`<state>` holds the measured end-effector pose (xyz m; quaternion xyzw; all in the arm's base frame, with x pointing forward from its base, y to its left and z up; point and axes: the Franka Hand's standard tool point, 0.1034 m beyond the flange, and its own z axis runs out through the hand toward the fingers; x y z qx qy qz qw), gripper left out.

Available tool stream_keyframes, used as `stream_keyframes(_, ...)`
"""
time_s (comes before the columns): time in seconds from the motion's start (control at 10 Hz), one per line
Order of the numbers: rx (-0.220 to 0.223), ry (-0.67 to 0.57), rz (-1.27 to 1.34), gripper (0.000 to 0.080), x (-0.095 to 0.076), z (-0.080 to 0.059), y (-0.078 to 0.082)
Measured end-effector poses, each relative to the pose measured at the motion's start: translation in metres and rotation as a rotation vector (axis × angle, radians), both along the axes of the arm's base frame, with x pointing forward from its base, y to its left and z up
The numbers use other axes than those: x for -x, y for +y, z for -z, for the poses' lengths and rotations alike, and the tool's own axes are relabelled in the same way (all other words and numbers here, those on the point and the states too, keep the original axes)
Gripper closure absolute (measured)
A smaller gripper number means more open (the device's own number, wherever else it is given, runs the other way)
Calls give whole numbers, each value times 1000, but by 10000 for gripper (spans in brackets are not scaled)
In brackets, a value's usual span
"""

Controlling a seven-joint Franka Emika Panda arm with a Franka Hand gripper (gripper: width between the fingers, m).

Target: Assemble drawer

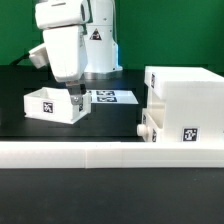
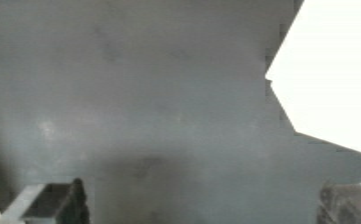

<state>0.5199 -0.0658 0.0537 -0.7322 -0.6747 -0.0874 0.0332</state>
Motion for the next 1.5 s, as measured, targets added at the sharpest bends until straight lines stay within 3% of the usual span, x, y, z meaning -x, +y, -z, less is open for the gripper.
stream_keyframes(0.5,-25,42,379,150,0,-2,-7)
stream_keyframes(0.8,-36,50,652,150,20,-11,-23)
stream_keyframes(1.3,-77,106,964,150,23,-10,-21)
stream_keyframes(1.5,-102,139,1215,150,28,-12,-20)
